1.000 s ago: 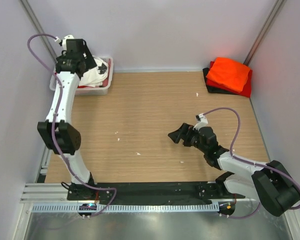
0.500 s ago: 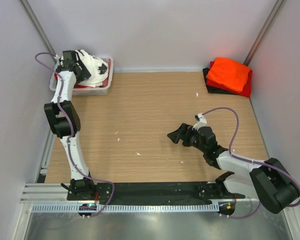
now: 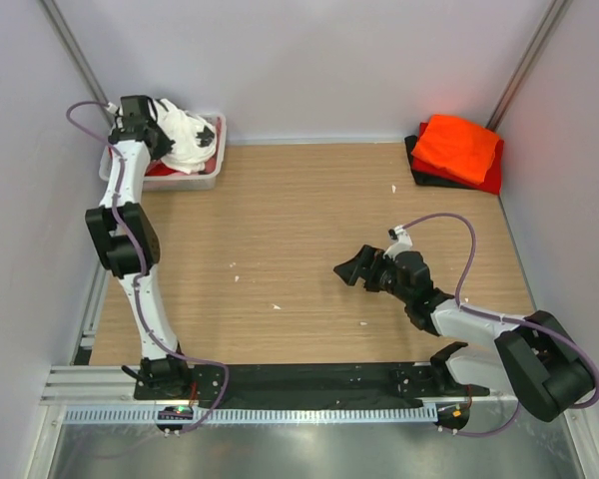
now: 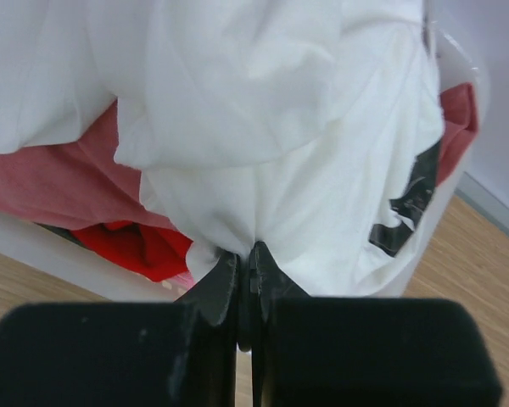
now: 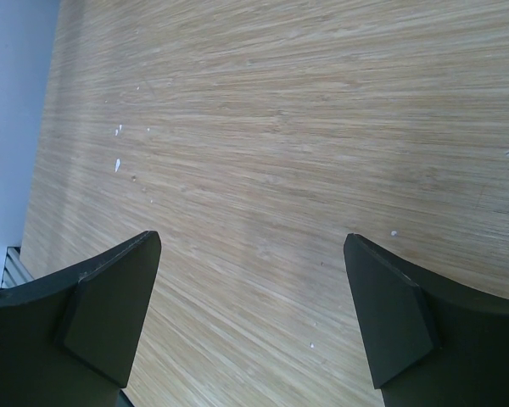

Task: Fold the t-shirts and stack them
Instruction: Grab the tshirt from the pile, then move the tshirt to the center of the board

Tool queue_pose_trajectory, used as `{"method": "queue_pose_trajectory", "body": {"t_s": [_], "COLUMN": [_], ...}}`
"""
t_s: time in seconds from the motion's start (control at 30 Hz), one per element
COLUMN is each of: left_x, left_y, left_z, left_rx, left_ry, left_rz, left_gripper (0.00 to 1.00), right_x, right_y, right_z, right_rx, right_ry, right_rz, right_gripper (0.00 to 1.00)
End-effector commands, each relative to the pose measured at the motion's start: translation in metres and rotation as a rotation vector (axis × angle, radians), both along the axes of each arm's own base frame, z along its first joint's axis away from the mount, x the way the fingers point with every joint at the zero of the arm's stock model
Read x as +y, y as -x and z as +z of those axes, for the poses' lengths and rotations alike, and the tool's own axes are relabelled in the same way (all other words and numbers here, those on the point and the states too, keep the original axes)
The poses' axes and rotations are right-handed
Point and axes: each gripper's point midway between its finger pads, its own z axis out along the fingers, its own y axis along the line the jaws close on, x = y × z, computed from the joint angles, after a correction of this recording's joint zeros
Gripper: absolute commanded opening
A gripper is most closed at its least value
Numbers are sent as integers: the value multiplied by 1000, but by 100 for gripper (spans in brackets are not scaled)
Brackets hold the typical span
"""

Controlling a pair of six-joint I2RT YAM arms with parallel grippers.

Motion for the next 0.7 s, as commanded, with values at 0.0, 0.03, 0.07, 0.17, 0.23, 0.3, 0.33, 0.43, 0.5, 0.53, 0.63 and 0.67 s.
{"method": "queue_pose_trajectory", "body": {"t_s": [0.0,0.03,0.07,0.17,0.23,0.3,0.33,0.43,0.5,0.53,0.63,0.67], "left_x": [-28,-41,-55,-90,-124,-144,-168,-208,-232,-261,-308,-312], "left_y": [10,14,26,50,80,104,114,137,147,163,203,209], "left_z": [130,149,182,259,316,344,347,326,301,287,210,184], "left_rx": [-277,-310,-367,-512,-630,-689,-690,-614,-541,-489,-208,-119], "left_ry": [32,32,48,57,71,90,117,164,193,219,182,150], "left_rz": [-53,-74,-116,-197,-265,-302,-345,-392,-437,-525,-703,-717], "left_gripper": [0,0,0,0,0,0,0,1,26,45,100,100], "right_x": [6,5,5,5,4,2,0,-10,-22,-31,-49,-54], "right_y": [-16,-16,-16,-16,-17,-17,-17,-16,-14,-16,-9,-7], "right_z": [28,26,27,27,27,27,30,29,34,34,48,56], "right_rx": [-85,-80,-81,-78,-75,-72,-80,-80,-93,-96,-98,-107], "right_ry": [-41,-40,-42,-41,-40,-39,-43,-41,-38,-22,35,43], "right_rz": [-11,-13,-13,-17,-23,-36,-46,-102,-158,-202,-256,-272], "right_gripper": [96,96,96,95,95,95,95,95,95,95,96,97]}}
